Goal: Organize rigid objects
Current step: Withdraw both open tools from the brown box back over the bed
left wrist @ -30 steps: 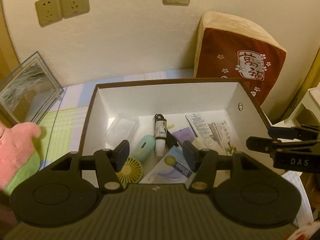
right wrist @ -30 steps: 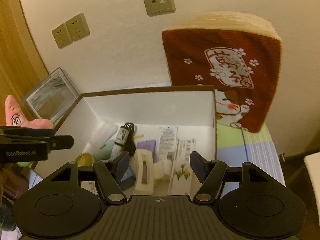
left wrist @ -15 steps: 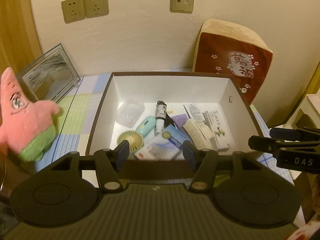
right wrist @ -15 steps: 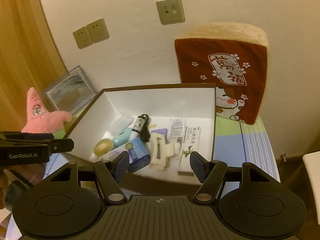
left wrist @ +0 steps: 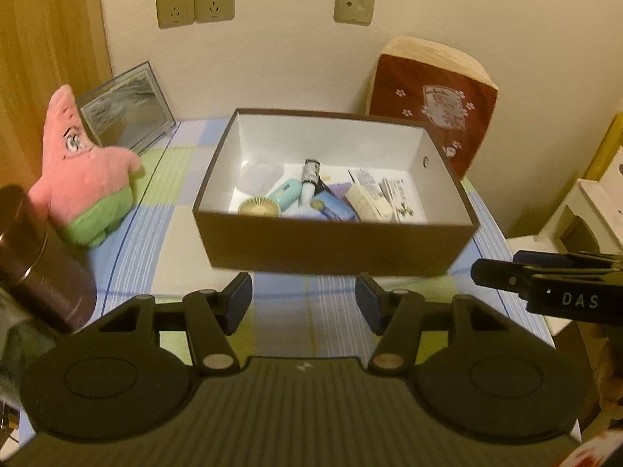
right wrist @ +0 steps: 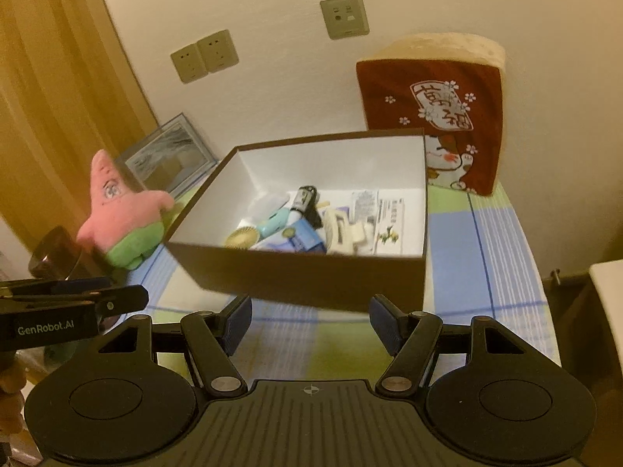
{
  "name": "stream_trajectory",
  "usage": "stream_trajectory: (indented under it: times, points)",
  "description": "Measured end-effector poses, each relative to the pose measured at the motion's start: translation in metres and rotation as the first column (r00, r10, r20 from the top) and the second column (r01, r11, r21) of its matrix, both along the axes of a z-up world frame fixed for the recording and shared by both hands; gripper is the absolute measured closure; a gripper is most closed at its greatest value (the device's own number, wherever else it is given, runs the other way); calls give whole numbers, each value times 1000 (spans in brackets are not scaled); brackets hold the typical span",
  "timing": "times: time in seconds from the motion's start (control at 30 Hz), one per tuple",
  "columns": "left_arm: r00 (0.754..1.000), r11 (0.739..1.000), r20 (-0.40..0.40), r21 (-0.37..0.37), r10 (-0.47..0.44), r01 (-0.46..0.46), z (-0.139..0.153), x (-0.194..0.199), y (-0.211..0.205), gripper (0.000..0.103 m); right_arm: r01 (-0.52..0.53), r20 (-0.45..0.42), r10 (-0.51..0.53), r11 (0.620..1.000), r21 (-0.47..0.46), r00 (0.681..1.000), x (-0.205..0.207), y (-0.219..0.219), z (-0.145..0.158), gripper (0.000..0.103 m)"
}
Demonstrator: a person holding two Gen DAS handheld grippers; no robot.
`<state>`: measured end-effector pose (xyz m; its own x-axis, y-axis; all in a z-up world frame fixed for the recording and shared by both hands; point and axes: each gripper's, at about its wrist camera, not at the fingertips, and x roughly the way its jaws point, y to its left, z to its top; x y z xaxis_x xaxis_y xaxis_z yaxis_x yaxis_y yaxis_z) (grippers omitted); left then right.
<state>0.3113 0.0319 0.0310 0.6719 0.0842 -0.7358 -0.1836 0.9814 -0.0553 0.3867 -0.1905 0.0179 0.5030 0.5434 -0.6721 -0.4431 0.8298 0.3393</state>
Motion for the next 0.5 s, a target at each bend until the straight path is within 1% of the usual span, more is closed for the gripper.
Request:
stream_trajectory:
  times: [0.17,0.27,0.5]
  points:
    - [1000,1000,-12,-12,-27,27,-2,-35,0,47,8,-7,-8,1000,-19,1000,-40,5,3,36]
    - [999,999,-20,-19,-45,44,-3,-57,3,47,15,-25,-16,1000,-24,1000,-65,9,4,36]
    - [996,997,-30,-18,-80,79,-6,-102,11,47,28,-42,-30,999,-43,999,-117,17,3,36]
